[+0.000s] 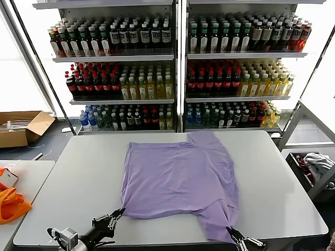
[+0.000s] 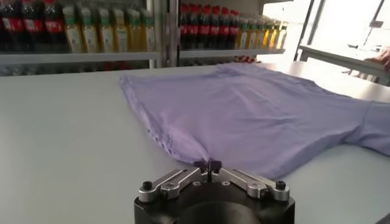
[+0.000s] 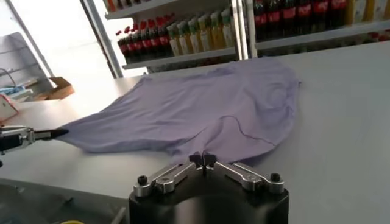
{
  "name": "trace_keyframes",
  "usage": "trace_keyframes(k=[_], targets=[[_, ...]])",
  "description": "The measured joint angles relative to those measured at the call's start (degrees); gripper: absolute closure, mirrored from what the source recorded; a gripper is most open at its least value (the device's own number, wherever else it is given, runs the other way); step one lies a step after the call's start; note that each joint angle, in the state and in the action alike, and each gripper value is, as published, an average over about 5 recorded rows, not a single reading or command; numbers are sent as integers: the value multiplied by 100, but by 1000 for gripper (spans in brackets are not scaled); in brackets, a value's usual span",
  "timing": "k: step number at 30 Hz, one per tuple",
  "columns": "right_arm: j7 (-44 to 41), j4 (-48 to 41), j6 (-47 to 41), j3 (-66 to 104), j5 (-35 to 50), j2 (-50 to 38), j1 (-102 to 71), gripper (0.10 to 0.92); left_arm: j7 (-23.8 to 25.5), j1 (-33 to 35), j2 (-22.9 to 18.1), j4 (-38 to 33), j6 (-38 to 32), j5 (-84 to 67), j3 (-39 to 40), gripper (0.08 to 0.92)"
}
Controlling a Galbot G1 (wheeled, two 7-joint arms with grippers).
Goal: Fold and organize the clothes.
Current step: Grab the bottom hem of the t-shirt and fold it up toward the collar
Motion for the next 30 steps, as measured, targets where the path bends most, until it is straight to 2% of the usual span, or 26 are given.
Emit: trace_keyframes(k=[6,11,19,30], targets=[[45,2,137,67,126,-59,54,919,28,328,133,-343,75,-47,-310,916],[193,-58,172,-14,207,-95,407,919,-28,252,241,-459,183,-166,-409,915],[615,-339,89,-434,343,-209,1493,919,-152,-354,472,-438,388,-595,-341,914],[1111,-1142,-51,-1120,472,-457,3300,919,-162,-1414,798,125,509,-1029,104,915]])
